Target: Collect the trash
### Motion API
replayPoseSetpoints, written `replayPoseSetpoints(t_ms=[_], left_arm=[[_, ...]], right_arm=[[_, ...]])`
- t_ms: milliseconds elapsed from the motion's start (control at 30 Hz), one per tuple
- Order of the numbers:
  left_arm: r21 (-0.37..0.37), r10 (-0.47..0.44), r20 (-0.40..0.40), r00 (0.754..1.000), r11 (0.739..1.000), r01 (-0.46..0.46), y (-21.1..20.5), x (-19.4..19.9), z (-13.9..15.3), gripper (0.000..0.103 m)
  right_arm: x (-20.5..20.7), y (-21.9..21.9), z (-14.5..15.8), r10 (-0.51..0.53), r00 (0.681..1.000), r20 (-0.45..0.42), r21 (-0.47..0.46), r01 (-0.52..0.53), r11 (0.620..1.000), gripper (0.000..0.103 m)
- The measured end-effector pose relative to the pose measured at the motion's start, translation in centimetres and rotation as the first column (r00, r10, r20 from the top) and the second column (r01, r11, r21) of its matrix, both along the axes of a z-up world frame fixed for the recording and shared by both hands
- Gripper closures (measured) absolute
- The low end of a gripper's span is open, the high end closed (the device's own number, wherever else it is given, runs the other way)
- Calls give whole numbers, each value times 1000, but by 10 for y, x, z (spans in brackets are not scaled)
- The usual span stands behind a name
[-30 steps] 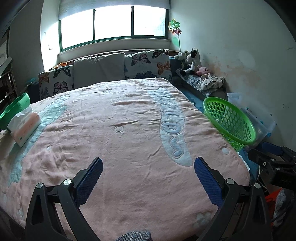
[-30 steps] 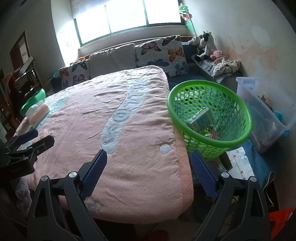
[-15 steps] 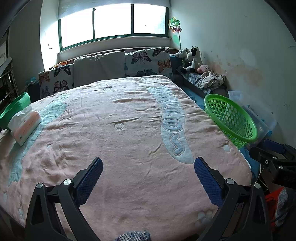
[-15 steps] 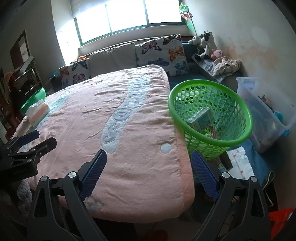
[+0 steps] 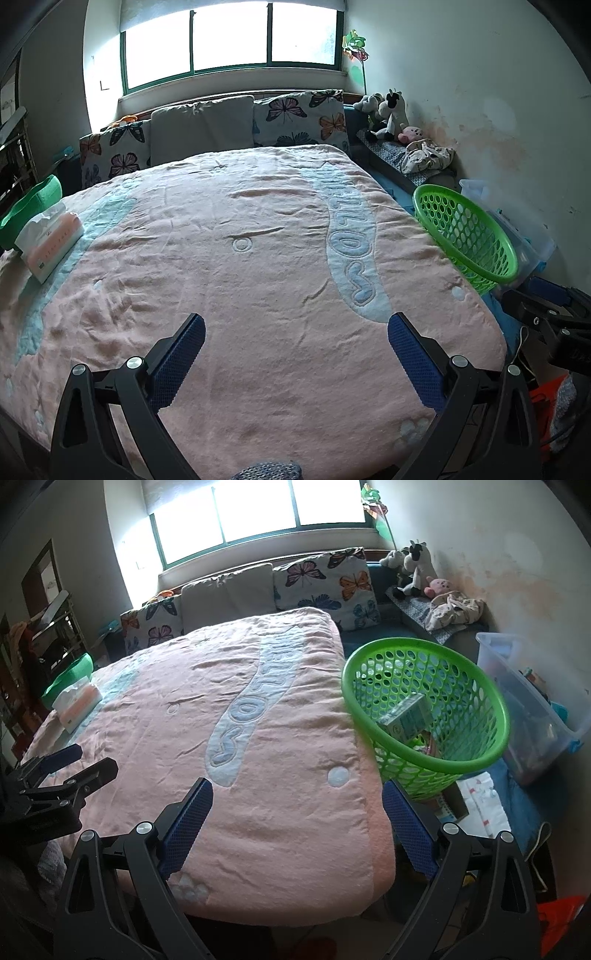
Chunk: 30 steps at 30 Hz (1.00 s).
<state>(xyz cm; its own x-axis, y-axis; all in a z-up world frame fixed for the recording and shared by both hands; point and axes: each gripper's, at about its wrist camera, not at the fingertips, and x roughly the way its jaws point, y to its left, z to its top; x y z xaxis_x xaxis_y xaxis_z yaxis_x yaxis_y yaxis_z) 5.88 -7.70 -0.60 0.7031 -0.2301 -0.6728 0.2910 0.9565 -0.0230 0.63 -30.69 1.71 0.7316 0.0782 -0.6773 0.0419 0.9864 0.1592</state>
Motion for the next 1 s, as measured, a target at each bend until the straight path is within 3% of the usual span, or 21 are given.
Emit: replayPoseSetpoints(t_ms=[1000], left_arm=[[-3,27,-21,999,1000,-28,6,2,-7,7]], right_arm=[[4,3,-7,7,1000,-9,13,-7,1000,11]])
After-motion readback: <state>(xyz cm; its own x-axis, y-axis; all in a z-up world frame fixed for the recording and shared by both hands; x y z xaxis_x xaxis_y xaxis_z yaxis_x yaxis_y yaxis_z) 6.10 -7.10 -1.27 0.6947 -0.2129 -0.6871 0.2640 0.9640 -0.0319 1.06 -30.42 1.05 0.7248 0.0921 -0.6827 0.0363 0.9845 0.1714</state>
